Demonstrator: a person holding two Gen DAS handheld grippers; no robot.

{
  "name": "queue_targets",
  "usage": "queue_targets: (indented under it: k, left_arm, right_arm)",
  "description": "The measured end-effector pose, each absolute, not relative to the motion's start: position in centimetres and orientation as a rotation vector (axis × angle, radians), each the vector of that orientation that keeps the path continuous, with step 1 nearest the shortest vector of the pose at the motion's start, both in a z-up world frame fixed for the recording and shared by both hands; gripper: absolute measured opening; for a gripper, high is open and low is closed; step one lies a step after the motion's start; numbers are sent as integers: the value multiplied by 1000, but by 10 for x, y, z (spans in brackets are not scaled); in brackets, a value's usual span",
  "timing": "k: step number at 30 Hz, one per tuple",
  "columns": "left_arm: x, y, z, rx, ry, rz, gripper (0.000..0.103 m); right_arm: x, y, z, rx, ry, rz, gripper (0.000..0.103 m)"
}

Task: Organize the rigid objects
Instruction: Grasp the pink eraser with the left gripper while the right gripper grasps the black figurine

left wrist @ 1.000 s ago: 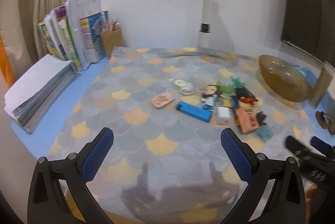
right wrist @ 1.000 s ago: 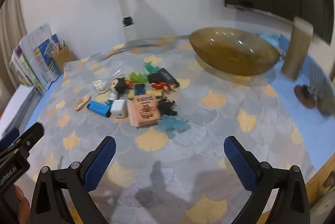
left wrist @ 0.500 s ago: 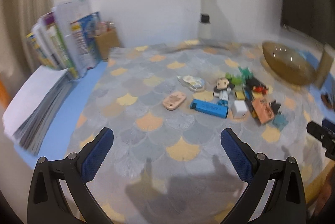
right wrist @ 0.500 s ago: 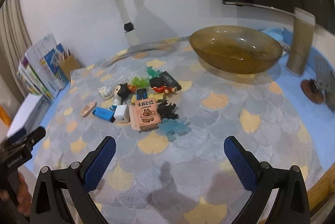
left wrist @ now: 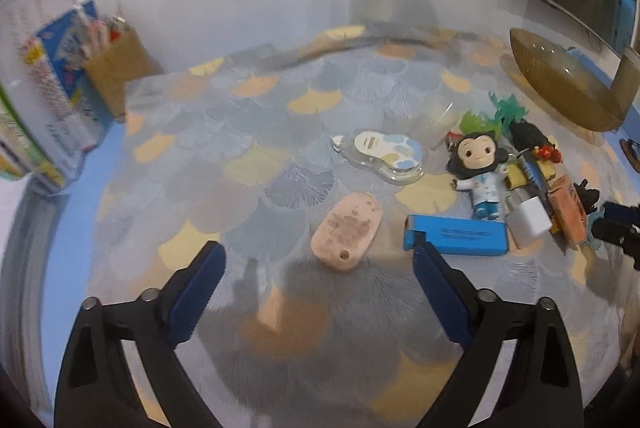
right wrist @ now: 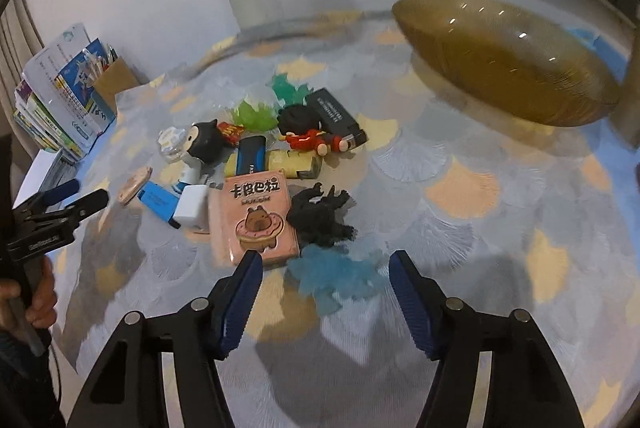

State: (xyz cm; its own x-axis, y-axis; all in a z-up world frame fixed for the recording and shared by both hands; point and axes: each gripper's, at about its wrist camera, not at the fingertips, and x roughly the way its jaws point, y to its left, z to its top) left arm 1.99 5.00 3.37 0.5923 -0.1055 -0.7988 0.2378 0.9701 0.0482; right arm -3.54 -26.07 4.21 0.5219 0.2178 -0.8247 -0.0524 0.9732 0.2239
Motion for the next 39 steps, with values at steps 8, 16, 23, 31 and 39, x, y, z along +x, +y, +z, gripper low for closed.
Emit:
queue_targets:
  k: [8, 16, 23, 31, 39]
  left_arm:
    - [53, 46, 9, 146, 997, -302, 73]
    - [42, 34, 14, 129, 956, -309, 33]
    - [8, 41, 28, 28, 910, -290, 32]
    - [-17, 38, 32, -6, 906, -314, 32]
    - [-24, 16, 34, 14, 911, -357, 32]
  right_arm:
    - [-11, -264, 41, 231, 989, 184, 45]
    - [-11, -283, 35, 386, 974, 217, 37]
    - [-23, -277, 48, 312, 944, 205, 19]
    - [-35, -330, 51, 302, 999, 188, 19]
    - [-48, -322, 44, 208, 1051, 242, 59]
